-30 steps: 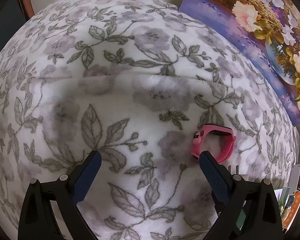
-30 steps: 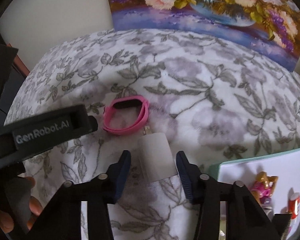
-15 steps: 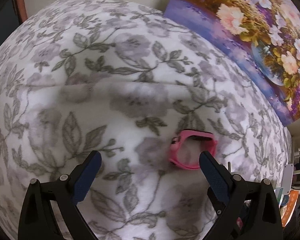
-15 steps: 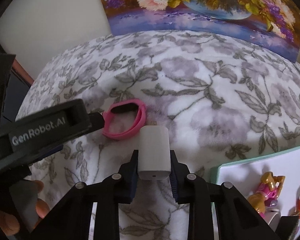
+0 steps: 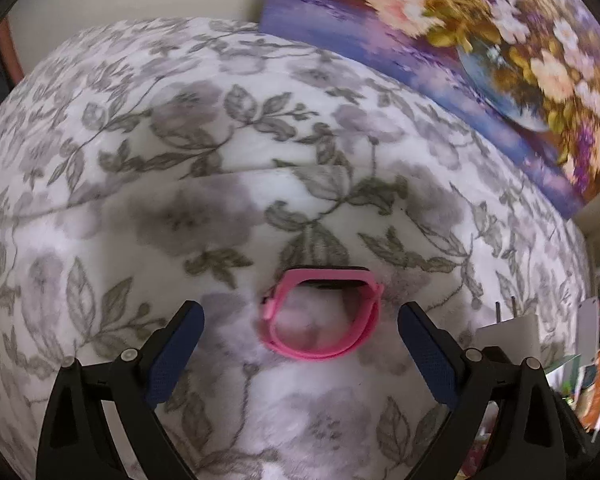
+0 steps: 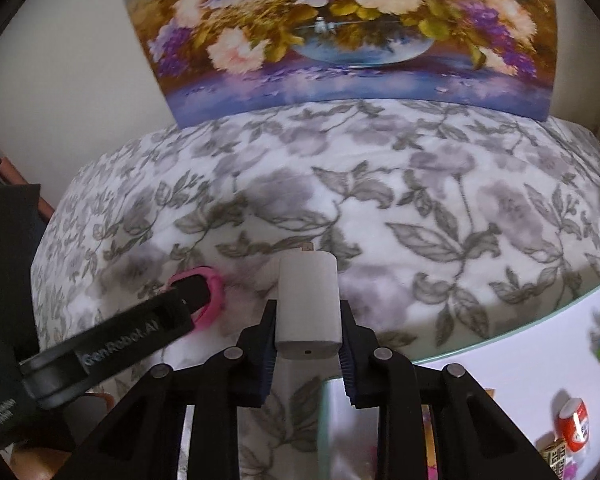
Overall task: Organize rigid objects
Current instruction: 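Grasp the white charger with the right gripper while the left grasps the pink band, then carry the white charger and pink band into the tray and open both grippers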
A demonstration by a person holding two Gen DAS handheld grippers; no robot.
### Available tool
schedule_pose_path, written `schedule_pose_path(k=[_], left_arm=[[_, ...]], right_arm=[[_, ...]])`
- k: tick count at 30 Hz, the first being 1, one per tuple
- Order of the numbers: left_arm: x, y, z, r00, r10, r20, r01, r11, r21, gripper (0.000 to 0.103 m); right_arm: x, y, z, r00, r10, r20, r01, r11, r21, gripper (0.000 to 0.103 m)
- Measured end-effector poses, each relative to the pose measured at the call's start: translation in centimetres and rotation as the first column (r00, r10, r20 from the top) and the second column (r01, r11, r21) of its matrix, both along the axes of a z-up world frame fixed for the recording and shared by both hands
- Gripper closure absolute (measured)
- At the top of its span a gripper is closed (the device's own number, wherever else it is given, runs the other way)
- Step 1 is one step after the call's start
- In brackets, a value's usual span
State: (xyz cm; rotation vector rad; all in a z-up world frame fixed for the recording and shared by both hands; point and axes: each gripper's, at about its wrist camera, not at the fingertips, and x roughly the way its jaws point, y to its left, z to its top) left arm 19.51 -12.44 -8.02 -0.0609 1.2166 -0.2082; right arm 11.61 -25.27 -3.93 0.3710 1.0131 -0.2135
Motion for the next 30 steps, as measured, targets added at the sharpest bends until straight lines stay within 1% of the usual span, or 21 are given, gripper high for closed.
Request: schedule_pose_path(k=[1,2,3,4,5,6,7,10,15,19,25,27,30], left_arm=[[0.0,-0.2,-0.1,1.0,-0.007,0.001,0.007,1.0,0.007,0.011],[0.0,-0.6,-0.3,1.0,-0.019,0.001,0.019,1.0,0.016,0.019],[0.1,-1.0,-0.5,1.0,-0.031,0.003,0.031,0.999,0.038,0.021],[0.0,-1.2,-0.4,0.999,-0.038,0.016,0.037,0.998,0.059,0.025],[0.0,-1.4,-0.4,0.999,-0.047,0.024,0.046,0.996,0.071,0.034],[-0.1,-1.6,-0.3,0.998,-0.055,0.029,0.052,0.996,0.079,0.039],[-0.1,-1.6,-0.2,0.998,-0.058,0.035,0.055,0.995,0.081,0.039],[-0.3,-1.4,0.2,0.998,-0.056,0.034,0.054,0.997,0.058,0.039],[-1.3,-1.3,1.5,0.997,-0.06,0.045,0.057,0.997,0.058,0.04],[-2.9,-1.1,3.6,0.997,-0.059,0.051,0.057,0.998,0.038,0.04],[-6.1,-1.9,7.1,0.996,-0.064,0.067,0.066,0.997,-0.036,0.039],[-7.5,-2.6,8.1,0.993,-0.088,0.075,0.091,0.995,-0.037,0.039],[-9.3,-3.4,9.3,0.988,-0.124,0.096,0.126,0.992,-0.015,0.039]], right_arm=[[-0.1,-0.2,-0.1,1.0,-0.005,-0.003,0.005,1.0,0.0,0.074],[-0.1,-0.3,-0.1,1.0,-0.007,-0.005,0.007,1.0,-0.001,0.074],[-0.1,-0.5,-0.2,1.0,-0.007,-0.006,0.007,1.0,-0.001,0.074],[-0.2,-0.6,-0.2,1.0,-0.007,-0.006,0.007,1.0,-0.001,0.074],[-0.2,-0.6,-0.2,1.0,-0.008,-0.006,0.008,1.0,0.0,0.074],[-0.2,-0.7,-0.2,1.0,-0.008,-0.006,0.008,1.0,0.0,0.074],[-0.2,-0.7,-0.2,1.0,-0.007,-0.006,0.007,1.0,-0.002,0.074],[-0.3,-0.8,-0.2,1.0,-0.007,-0.009,0.007,1.0,-0.002,0.074],[-0.8,-1.1,0.2,1.0,-0.019,-0.015,0.019,1.0,-0.005,0.074],[-1.8,-1.4,1.0,0.999,-0.027,-0.022,0.027,1.0,-0.006,0.074],[-4.3,-2.3,3.0,0.997,-0.065,-0.033,0.065,0.998,-0.012,0.074],[-5.4,-2.7,3.9,0.996,-0.084,-0.03,0.084,0.996,-0.01,0.074],[-7.0,-3.3,5.2,0.994,-0.102,-0.025,0.102,0.995,-0.011,0.074]])
